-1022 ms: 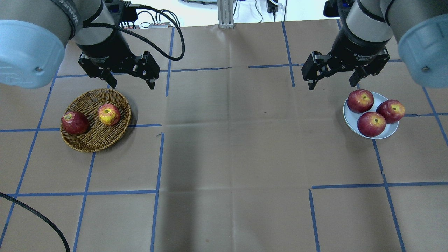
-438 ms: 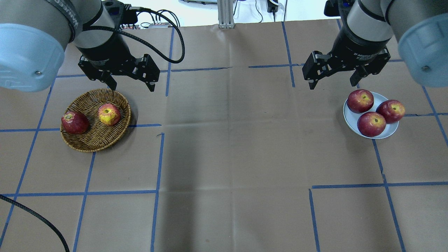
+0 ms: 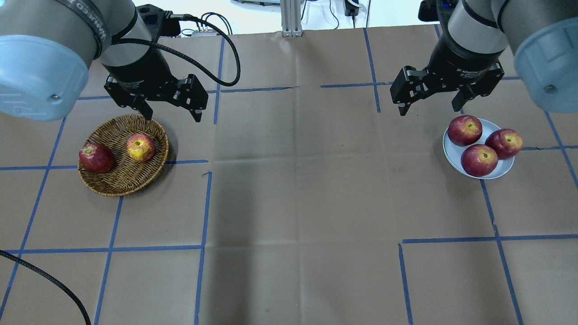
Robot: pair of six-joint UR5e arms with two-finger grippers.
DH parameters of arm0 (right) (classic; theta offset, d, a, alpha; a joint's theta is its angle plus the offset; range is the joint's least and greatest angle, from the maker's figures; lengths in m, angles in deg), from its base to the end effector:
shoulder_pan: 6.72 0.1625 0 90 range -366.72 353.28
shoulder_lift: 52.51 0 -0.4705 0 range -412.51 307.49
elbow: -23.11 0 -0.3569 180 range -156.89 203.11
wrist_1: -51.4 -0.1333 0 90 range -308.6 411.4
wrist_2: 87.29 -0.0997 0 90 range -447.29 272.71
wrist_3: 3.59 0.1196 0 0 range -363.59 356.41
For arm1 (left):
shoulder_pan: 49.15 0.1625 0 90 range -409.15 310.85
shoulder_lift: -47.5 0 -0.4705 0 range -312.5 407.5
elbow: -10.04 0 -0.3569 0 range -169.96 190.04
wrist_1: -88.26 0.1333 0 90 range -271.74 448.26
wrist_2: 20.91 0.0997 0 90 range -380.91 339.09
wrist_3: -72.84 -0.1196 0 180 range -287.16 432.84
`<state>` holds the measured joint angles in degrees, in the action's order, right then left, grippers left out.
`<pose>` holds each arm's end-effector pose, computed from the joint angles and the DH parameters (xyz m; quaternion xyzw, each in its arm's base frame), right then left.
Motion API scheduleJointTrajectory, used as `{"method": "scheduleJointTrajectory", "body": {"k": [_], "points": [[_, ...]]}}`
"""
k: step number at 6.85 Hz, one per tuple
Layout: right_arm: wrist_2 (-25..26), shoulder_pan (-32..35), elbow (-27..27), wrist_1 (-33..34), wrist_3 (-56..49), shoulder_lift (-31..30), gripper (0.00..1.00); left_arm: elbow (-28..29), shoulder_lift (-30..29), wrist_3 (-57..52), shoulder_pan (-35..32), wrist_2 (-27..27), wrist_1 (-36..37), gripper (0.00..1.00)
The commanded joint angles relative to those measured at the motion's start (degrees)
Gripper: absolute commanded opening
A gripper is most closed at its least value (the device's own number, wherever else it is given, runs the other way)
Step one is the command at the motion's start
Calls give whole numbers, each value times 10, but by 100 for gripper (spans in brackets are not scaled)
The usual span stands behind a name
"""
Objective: Transfer apple from basket to plate
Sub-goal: 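Move the left gripper above the wicker basket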
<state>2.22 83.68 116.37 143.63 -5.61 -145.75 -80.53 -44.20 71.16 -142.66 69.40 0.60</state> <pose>0.1374 -0.4336 0.5165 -0.0212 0.9996 -0.0193 0.0040 -0.1612 -0.4614 0.4992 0.0453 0.9990 -0.0007 0.0027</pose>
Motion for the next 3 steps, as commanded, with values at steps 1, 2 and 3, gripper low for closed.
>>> {"method": "scheduleJointTrajectory", "body": {"k": [1, 2, 3], "points": [[-1, 1, -1, 1, 0, -3, 100, 16, -49, 0, 3, 3, 7, 99], [-1, 1, -1, 1, 0, -1, 100, 34, -52, -1, -1, 4, 1, 99], [0, 1, -1, 1, 0, -1, 100, 65, -52, -1, 5, 4, -5, 99]]}}
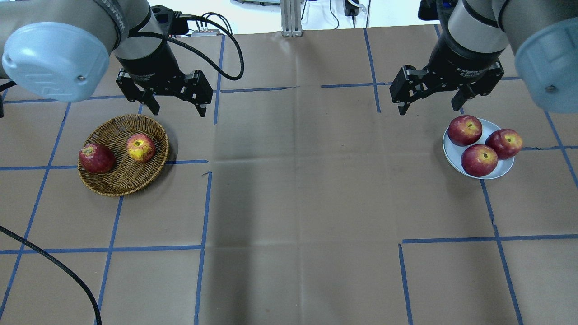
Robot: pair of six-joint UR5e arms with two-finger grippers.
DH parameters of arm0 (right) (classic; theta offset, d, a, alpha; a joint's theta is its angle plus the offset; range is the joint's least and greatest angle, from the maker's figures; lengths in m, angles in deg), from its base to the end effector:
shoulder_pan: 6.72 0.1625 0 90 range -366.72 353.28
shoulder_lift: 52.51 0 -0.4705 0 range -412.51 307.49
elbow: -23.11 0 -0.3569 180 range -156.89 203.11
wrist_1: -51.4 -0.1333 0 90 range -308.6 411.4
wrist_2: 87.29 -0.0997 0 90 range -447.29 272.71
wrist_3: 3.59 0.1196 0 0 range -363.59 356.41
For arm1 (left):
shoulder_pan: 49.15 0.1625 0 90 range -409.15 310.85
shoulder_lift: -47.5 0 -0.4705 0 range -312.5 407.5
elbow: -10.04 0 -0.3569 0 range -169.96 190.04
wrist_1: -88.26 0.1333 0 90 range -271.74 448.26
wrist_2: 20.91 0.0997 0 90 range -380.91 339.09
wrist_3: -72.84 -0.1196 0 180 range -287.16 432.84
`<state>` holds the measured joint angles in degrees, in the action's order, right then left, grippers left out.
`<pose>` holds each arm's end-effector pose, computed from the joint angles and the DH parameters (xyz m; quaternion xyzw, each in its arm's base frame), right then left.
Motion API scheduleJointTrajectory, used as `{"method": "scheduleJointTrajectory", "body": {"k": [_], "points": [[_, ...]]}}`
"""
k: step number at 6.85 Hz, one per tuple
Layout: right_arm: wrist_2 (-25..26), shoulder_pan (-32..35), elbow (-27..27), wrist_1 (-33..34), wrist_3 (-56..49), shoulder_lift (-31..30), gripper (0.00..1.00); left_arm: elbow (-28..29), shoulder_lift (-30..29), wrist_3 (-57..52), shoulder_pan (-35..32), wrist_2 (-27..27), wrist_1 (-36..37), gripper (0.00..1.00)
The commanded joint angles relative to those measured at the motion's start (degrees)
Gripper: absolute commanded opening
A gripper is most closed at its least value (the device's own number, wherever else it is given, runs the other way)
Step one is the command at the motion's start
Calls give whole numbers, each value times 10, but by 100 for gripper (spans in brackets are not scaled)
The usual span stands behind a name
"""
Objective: Transfer apple from basket to plate
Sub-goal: 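Move the left gripper above the wicker basket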
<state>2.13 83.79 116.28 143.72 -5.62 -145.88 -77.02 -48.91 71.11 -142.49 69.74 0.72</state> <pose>0.1384 -0.4329 0.5183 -0.0223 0.9995 -0.0221 0.0048 -0.1612 -0.4978 0.4871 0.0443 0.9990 0.0087 0.0058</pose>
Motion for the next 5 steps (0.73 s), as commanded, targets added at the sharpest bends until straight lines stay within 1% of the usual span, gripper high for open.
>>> {"method": "scheduleJointTrajectory", "body": {"k": [1, 2, 3, 4, 5], "points": [[1, -1, 0, 1, 0, 1, 100, 49, -16, 1, 17, 3, -30, 99], [3, -2, 1, 0, -1, 0, 100, 54, -23, 2, 24, 1, -19, 99], [6, -2, 1, 0, -1, 1, 100, 38, -22, 2, 23, 3, 15, 99], [5, -2, 1, 0, -1, 2, 100, 25, -32, 1, 26, 3, 11, 99], [5, -2, 1, -1, -2, 2, 100, 19, -51, 1, 27, 2, 33, 99]]}}
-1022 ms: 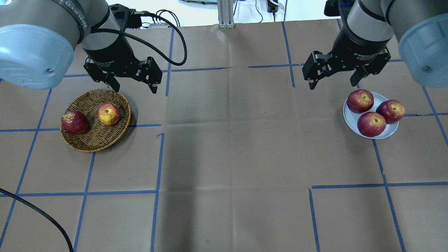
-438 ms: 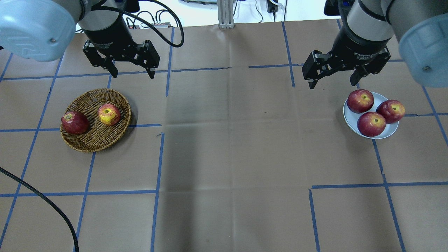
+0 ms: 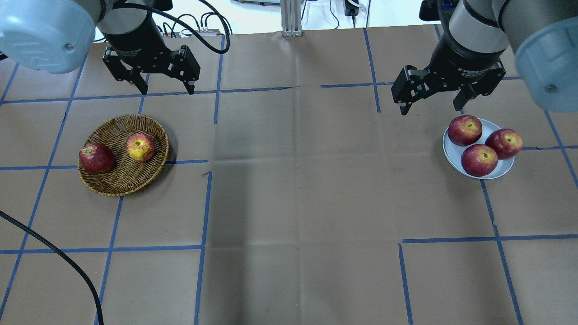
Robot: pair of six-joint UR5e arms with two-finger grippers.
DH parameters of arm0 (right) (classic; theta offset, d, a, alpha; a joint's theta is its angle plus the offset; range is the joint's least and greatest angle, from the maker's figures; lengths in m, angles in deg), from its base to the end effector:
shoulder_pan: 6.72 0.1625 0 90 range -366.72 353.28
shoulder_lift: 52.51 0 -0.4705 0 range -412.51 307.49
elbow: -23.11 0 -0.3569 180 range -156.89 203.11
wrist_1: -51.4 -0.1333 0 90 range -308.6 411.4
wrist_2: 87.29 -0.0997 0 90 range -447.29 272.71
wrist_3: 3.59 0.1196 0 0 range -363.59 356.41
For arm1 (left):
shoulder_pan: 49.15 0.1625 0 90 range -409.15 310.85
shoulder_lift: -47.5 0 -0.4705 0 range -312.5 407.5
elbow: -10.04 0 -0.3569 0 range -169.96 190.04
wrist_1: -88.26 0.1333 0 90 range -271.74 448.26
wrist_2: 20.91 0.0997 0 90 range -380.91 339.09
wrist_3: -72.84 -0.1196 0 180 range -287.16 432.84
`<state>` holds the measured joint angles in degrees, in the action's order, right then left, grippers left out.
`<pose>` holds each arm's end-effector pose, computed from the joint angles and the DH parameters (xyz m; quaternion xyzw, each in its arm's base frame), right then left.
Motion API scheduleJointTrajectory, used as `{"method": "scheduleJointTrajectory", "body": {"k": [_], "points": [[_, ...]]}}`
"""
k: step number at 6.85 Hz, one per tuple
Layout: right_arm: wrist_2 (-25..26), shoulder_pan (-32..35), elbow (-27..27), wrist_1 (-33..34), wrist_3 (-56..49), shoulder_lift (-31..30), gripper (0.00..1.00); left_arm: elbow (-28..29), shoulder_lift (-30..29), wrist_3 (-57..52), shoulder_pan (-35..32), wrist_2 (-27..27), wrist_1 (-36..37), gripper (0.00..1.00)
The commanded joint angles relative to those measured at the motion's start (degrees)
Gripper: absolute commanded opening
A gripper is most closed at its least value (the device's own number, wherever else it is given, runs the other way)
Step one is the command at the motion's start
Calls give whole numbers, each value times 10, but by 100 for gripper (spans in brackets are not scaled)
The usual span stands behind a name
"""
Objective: Transfer apple from basket to plate
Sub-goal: 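Move the left gripper above the wicker basket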
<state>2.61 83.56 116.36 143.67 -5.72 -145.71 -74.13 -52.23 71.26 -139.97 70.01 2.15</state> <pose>0.1356 -0.4342 0.5163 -0.0210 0.9996 -0.0194 0.0006 -0.1390 -0.5333 0.4824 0.0209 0.9997 0.0001 0.0080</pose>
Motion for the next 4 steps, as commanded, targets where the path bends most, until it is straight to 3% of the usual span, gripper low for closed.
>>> {"method": "scheduleJointTrajectory", "body": {"k": [1, 2, 4], "points": [[0, 0, 0, 0, -9, 0, 100, -20, -40, -18, 23, -2, 67, 98], [0, 0, -1, 1, -9, 0, 100, -33, -53, -117, 53, -6, 78, 97], [0, 0, -1, 0, -9, -2, 100, -79, -56, -196, 105, -1, 97, 98]]}}
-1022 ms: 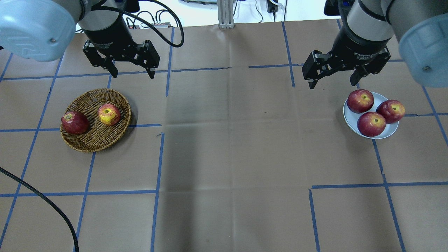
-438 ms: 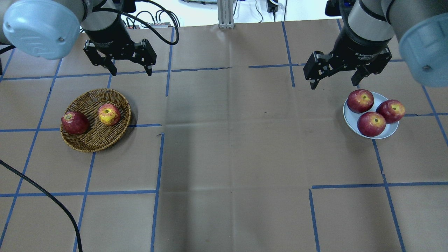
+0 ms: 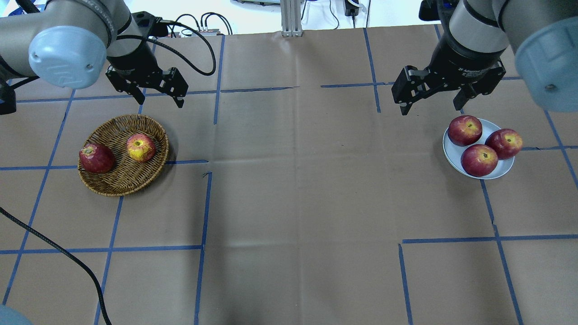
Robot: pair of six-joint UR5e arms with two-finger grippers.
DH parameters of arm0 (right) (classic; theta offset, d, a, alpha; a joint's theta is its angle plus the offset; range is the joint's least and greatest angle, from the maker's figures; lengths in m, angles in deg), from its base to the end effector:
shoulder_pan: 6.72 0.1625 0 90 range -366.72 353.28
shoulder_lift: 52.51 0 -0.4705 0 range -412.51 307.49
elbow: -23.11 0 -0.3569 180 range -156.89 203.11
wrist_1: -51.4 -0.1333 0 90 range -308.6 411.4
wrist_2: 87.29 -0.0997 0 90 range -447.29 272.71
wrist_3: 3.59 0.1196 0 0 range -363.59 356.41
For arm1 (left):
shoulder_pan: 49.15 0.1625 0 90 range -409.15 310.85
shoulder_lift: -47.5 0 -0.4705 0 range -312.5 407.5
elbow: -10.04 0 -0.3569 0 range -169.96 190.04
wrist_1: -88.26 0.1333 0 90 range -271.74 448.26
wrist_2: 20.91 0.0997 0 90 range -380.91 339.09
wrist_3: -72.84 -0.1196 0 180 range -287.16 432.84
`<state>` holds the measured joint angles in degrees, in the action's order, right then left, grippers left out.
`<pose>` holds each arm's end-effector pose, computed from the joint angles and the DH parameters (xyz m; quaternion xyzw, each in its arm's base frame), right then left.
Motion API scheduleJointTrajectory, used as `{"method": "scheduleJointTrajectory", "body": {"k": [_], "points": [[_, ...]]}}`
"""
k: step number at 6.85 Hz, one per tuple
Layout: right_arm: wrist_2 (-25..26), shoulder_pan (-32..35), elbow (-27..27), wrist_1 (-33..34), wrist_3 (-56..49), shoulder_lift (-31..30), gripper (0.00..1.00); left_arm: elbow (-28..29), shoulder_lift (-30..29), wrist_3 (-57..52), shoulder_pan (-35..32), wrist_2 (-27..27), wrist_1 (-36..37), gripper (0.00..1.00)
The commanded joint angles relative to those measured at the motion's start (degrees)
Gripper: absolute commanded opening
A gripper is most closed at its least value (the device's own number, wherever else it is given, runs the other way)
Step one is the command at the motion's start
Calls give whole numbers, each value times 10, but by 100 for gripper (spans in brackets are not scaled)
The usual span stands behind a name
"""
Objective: Transfer apple from basket to plate
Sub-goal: 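Lower the left gripper onto the yellow-red apple in the basket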
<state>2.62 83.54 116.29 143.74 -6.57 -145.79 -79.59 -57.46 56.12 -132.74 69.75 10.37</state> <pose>0.1355 -0.4341 0.5176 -0.0283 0.9994 -0.0213 0.0003 -0.0684 -0.5725 0.4034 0.0900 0.9957 0.0224 0.0013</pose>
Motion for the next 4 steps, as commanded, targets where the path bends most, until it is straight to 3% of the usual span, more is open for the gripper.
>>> {"method": "scheduleJointTrajectory", "body": {"k": [1, 2, 3, 4], "points": [[0, 0, 0, 0, -1, 0, 100, -40, -9, -113, 62, 2, 38, 98], [0, -1, -1, 0, -1, 1, 100, -61, -24, -165, 80, 8, 96, 98], [0, -1, -1, 0, -1, 1, 100, -70, -49, -207, 92, 51, 159, 98], [-3, -1, 0, 0, 0, 1, 100, -70, -65, -219, 95, 56, 164, 98]]}}
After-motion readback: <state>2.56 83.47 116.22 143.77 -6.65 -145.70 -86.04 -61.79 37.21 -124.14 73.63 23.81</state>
